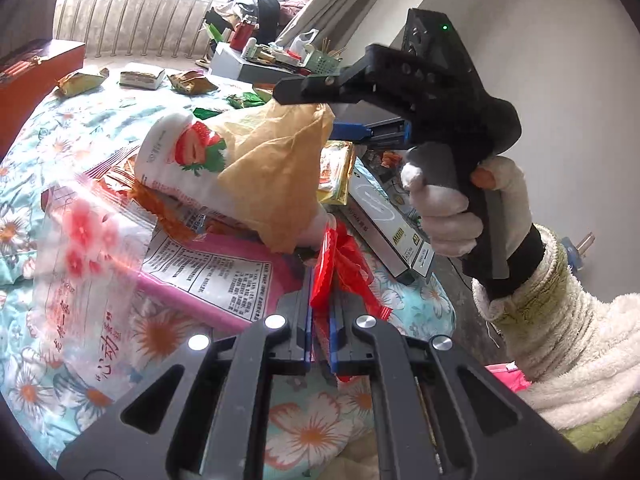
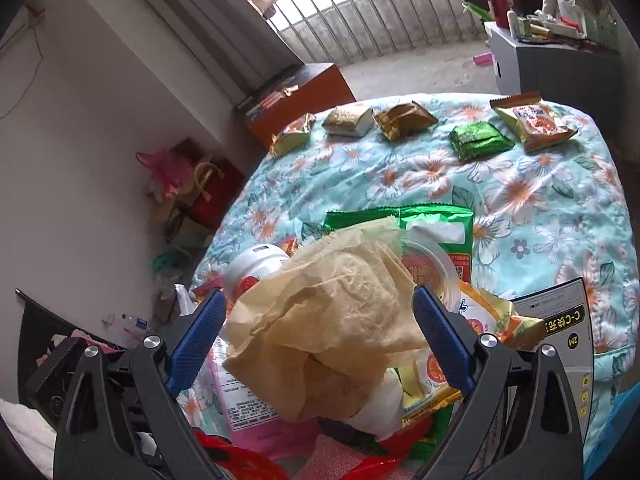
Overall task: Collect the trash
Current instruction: 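Grasp the tan crumpled paper with the right tool, then carry red wrapper and tan paper over the wastebasket and open both tools, then move both tools back over the bed toward the plastic bag and pink sponge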
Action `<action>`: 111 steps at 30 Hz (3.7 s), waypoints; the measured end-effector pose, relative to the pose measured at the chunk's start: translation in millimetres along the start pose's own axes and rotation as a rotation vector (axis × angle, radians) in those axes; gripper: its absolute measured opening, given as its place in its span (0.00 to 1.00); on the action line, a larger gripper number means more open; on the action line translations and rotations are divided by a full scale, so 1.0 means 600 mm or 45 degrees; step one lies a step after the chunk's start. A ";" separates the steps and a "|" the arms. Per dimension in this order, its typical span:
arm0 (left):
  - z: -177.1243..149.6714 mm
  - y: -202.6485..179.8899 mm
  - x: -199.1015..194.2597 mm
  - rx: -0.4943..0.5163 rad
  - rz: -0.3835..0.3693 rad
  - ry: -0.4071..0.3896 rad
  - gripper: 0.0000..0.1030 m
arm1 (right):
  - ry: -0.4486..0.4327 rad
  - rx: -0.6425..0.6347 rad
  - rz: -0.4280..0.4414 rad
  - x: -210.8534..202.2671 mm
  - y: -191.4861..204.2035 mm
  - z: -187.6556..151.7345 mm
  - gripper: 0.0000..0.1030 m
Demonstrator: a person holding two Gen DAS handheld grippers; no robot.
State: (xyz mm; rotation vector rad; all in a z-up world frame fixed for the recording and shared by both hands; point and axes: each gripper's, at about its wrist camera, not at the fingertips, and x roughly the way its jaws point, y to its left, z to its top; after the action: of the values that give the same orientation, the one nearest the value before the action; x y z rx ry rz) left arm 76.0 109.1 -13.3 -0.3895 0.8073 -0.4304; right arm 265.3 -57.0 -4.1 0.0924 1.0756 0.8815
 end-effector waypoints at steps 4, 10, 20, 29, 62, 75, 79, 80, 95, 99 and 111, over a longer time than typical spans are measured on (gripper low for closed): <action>-0.001 0.013 -0.001 -0.018 -0.016 -0.005 0.04 | 0.048 -0.021 -0.030 0.015 0.007 -0.012 0.58; -0.002 0.016 -0.001 -0.020 -0.025 -0.009 0.04 | 0.058 -0.067 -0.104 0.004 0.026 -0.019 0.11; 0.007 -0.007 -0.030 0.002 -0.012 -0.085 0.04 | -0.183 -0.085 -0.118 -0.114 0.059 -0.015 0.07; 0.054 -0.085 -0.033 0.126 -0.039 -0.140 0.04 | -0.476 0.020 -0.171 -0.293 0.020 -0.063 0.07; 0.043 -0.699 0.766 0.973 -0.117 0.725 0.04 | -0.606 1.316 -0.606 -0.488 -0.646 -0.534 0.07; -0.054 -0.713 0.942 0.978 -0.004 0.859 0.32 | -0.559 1.647 -0.438 -0.411 -0.868 -0.642 0.36; -0.062 -0.722 0.944 0.992 -0.008 0.827 0.41 | -0.546 1.660 -0.508 -0.405 -0.884 -0.652 0.46; -0.061 -0.724 0.944 0.993 -0.009 0.829 0.42 | -0.553 1.666 -0.514 -0.406 -0.886 -0.654 0.47; 0.087 -0.689 0.672 0.898 -0.152 0.490 0.60 | -0.765 1.269 -0.834 -0.501 -0.648 -0.547 0.61; 0.140 -0.633 0.533 0.862 -0.161 0.324 0.69 | -0.850 0.994 -0.945 -0.511 -0.502 -0.476 0.78; 0.201 -0.375 0.139 0.448 0.042 -0.179 0.84 | -0.932 0.362 -1.154 -0.471 -0.181 -0.306 0.94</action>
State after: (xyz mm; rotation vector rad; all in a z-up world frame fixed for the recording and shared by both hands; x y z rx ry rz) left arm 169.6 -103.1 121.9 -0.0776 0.5860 -0.4980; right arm 131.4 -378.9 57.1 0.1342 0.4386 -0.1469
